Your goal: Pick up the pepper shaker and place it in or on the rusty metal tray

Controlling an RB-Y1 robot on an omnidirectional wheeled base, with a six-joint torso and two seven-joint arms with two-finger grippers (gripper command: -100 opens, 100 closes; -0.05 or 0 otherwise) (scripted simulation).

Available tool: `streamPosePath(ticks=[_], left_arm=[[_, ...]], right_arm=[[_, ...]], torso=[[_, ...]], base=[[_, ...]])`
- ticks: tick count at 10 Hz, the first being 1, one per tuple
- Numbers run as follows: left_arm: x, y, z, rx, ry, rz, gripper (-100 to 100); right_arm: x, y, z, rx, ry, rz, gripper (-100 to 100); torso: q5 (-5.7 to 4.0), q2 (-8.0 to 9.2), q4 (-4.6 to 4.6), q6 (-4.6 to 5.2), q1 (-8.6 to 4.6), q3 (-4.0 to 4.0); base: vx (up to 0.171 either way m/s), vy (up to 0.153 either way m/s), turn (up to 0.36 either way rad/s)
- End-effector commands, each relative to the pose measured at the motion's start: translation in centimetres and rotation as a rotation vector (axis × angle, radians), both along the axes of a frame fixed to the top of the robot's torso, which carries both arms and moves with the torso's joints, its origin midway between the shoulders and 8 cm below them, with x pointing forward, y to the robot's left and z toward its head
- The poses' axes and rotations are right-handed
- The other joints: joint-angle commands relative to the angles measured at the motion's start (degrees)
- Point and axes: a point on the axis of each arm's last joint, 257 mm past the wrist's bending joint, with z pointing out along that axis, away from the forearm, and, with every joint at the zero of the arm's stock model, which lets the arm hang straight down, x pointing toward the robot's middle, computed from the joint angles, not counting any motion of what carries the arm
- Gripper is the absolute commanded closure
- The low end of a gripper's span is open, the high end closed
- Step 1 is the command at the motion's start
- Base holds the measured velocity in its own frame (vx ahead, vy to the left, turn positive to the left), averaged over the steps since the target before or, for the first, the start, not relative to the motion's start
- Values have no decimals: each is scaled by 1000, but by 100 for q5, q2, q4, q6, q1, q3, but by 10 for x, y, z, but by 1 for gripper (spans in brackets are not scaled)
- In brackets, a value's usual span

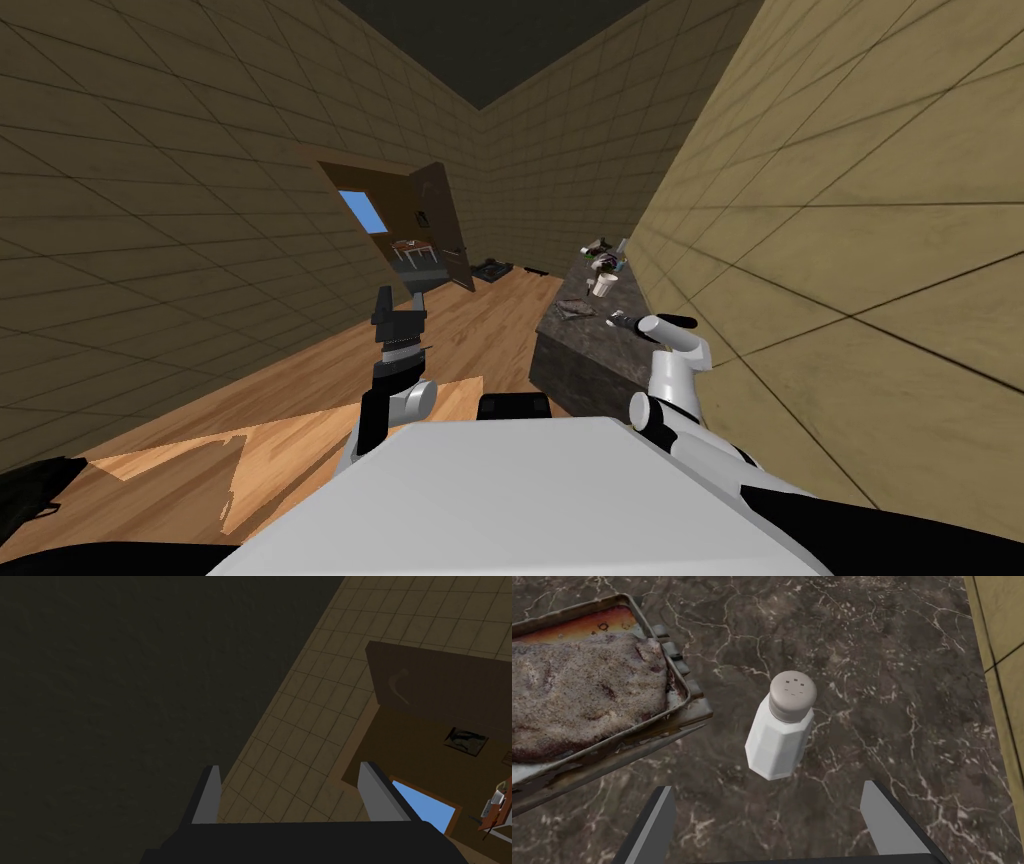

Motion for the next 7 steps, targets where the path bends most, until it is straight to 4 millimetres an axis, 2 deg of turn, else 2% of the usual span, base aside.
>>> streamPosePath(ticks=[1, 5, 6, 7], left_arm=[[0, 0, 0, 0, 0, 0, 0], [0, 0, 0, 0, 0, 0, 0], [0, 0, 0, 0, 0, 0, 0], [0, 0, 0, 0, 0, 0, 0]], right_arm=[[-3, -4, -3, 56, 12, -26, -100], [-4, -8, -5, 113, 19, -52, -100], [-4, -8, -5, 117, 20, -53, 0], [-3, -4, -15, 115, 19, -50, -100]], torso=[[0, 0, 0, 0, 0, 0], [-1, -2, -1, 2, -6, -1], [0, 5, 0, 4, 9, 2], [4, 10, 1, 4, 22, 5]], base=[[48, -81, 115], [33, -79, 85], [3, -8, -4], [29, -10, -23]])
